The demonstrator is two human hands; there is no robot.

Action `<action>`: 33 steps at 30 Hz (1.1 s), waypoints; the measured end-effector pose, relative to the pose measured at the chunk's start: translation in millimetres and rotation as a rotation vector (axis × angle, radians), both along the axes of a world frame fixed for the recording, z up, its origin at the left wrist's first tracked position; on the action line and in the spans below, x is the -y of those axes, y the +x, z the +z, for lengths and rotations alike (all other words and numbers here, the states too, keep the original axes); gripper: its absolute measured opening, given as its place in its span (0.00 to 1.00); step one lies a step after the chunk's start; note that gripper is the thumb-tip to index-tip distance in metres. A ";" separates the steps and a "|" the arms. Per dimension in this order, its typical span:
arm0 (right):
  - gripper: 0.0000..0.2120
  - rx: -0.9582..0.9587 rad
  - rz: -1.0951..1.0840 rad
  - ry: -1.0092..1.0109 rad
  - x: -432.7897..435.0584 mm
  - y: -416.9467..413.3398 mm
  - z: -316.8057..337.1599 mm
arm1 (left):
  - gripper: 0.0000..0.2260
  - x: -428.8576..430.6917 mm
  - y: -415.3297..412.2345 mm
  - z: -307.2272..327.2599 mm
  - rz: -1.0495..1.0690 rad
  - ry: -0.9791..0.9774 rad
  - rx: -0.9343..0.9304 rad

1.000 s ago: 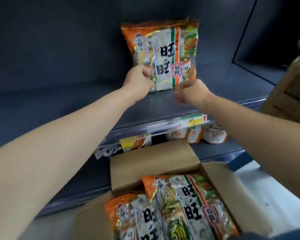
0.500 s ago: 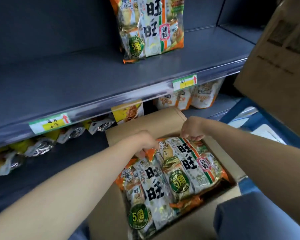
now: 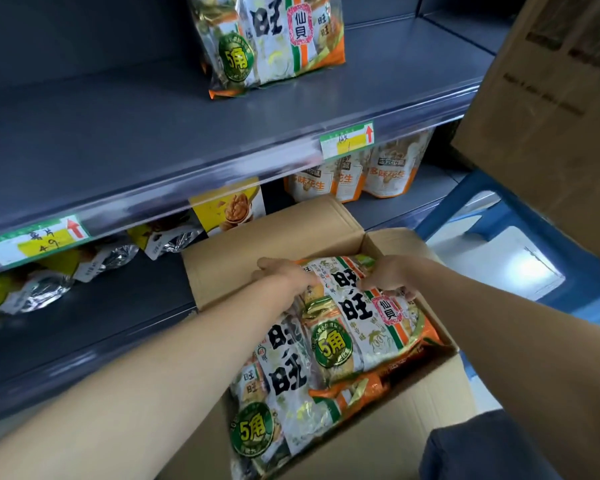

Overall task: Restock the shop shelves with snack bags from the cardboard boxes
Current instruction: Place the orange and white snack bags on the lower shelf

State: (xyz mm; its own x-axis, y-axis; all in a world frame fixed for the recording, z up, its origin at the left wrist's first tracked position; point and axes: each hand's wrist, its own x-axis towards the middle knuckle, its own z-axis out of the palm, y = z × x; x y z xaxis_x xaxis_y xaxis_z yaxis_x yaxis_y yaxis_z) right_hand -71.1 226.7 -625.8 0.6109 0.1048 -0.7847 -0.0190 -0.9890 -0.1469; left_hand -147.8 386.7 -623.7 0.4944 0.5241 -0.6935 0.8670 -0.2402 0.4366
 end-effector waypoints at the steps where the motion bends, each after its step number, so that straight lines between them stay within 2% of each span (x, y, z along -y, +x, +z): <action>1: 0.16 -0.004 0.000 -0.004 -0.7 0.9 1.4 | 0.43 0.6 2.3 -0.1 0.052 -0.008 0.012; 5: 0.17 -0.003 -0.009 0.006 -0.2 3.2 -0.5 | 0.39 3.2 5.5 6.6 0.172 -0.003 0.007; 9: 0.17 -0.035 -0.075 0.069 -6.2 2.0 -7.2 | 0.40 -1.9 10.9 -0.9 0.280 -0.085 0.037; 10: 0.17 -0.039 -0.086 0.081 -8.3 1.3 -7.0 | 0.36 -3.4 11.3 -3.4 0.300 -0.096 0.060; 13: 0.16 -0.072 -0.111 0.106 -11.0 1.5 -2.8 | 0.08 -2.0 3.5 -0.5 0.280 -0.160 0.122; 15: 0.22 -0.104 -0.134 0.104 -8.6 0.1 1.8 | 0.05 3.2 -4.4 1.7 0.224 -0.284 0.105; 17: 0.29 -0.146 -0.149 0.119 -5.7 -1.3 0.4 | 0.12 7.2 -10.1 5.2 0.181 -0.344 0.082; 20: 0.30 -0.192 -0.211 0.164 -3.2 -5.0 -7.0 | 0.08 8.0 -10.8 19.1 0.145 -0.299 0.088; 22: 0.32 -0.234 -0.255 0.182 -1.6 -5.8 -11.5 | 0.15 3.6 -11.4 25.6 0.139 -0.249 0.139; 24: 0.32 -0.284 -0.300 0.206 0.9 -5.6 -12.2 | 0.28 -2.4 -11.2 26.4 0.115 -0.227 0.208; 26: 0.34 -0.325 -0.368 0.245 3.7 -5.6 -9.3 | 0.34 -3.4 -11.6 30.3 0.081 -0.228 0.236; 29: 0.40 -0.362 -0.443 0.293 6.0 -9.2 3.6 | 0.36 -3.0 -10.5 34.3 0.021 -0.216 0.287; 33: 0.40 -0.340 -0.536 0.427 12.2 -15.2 25.7 | 0.40 -8.7 -4.0 53.6 -0.112 -0.193 0.366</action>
State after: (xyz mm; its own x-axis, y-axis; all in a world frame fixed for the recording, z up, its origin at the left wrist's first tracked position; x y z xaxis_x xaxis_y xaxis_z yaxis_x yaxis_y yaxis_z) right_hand -86.3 214.5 -600.1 0.3962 0.1987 -0.8964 -0.5929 -0.6901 -0.4150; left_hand -151.8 395.4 -570.1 0.7724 0.3308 -0.5421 0.6200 -0.2079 0.7566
